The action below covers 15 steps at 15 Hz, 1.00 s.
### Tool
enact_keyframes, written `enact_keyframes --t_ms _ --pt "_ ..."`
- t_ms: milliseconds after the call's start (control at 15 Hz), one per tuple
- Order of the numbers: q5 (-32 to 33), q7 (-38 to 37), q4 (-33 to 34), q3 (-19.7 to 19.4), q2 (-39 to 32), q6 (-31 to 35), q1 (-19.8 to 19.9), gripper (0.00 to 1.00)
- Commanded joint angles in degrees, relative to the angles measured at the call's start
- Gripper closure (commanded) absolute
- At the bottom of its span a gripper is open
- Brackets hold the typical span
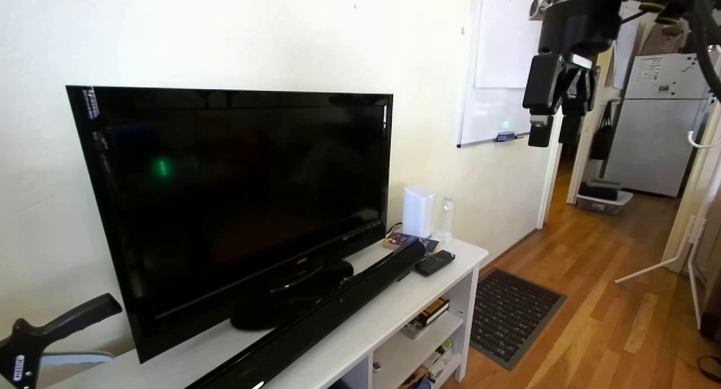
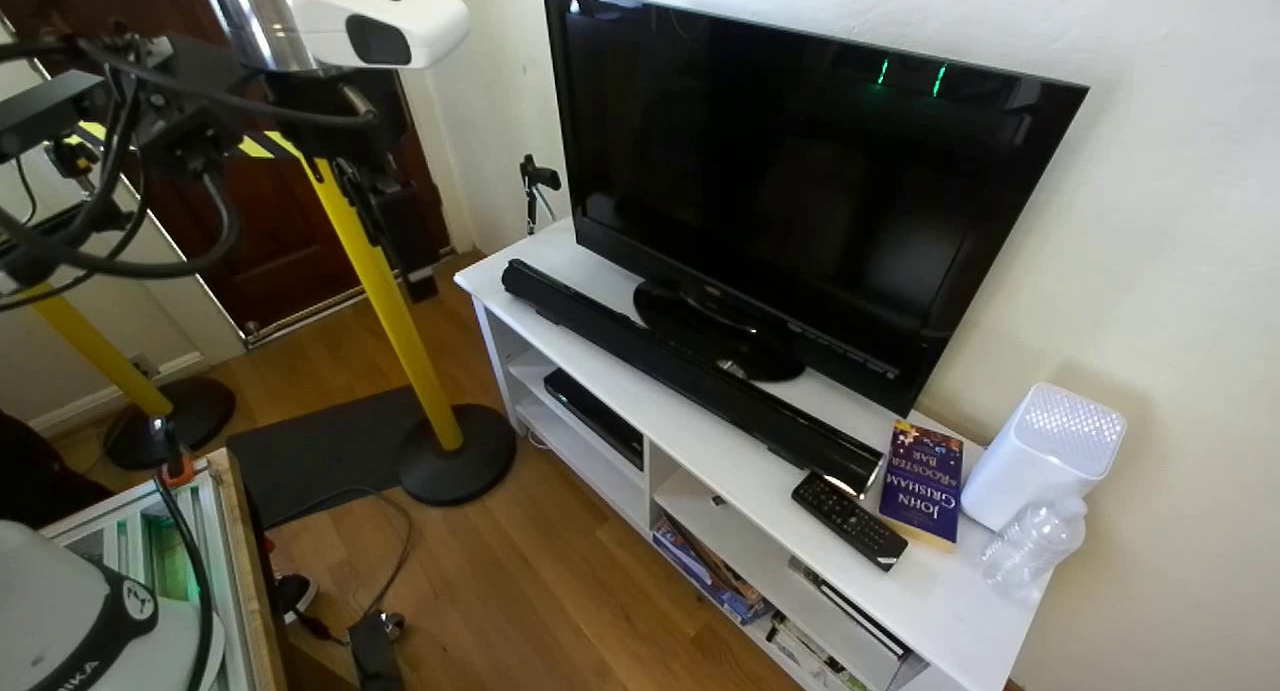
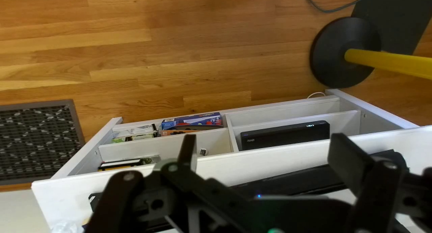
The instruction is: Press the button on the black object
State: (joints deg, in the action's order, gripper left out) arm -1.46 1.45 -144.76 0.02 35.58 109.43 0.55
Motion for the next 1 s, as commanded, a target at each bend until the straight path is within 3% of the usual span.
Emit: enact_keyframes --t_ms 0,333,933 --pt "0.15 -0.11 0.11 -0.22 -0.02 -0.13 -0.24 0.00" --pt "-0.29 0.22 0.54 -0.31 -1.00 0.45 -0.55 0.00" --pt "-0.54 3.77 6.60 0.55 -21.24 16.09 -3.42 0.00"
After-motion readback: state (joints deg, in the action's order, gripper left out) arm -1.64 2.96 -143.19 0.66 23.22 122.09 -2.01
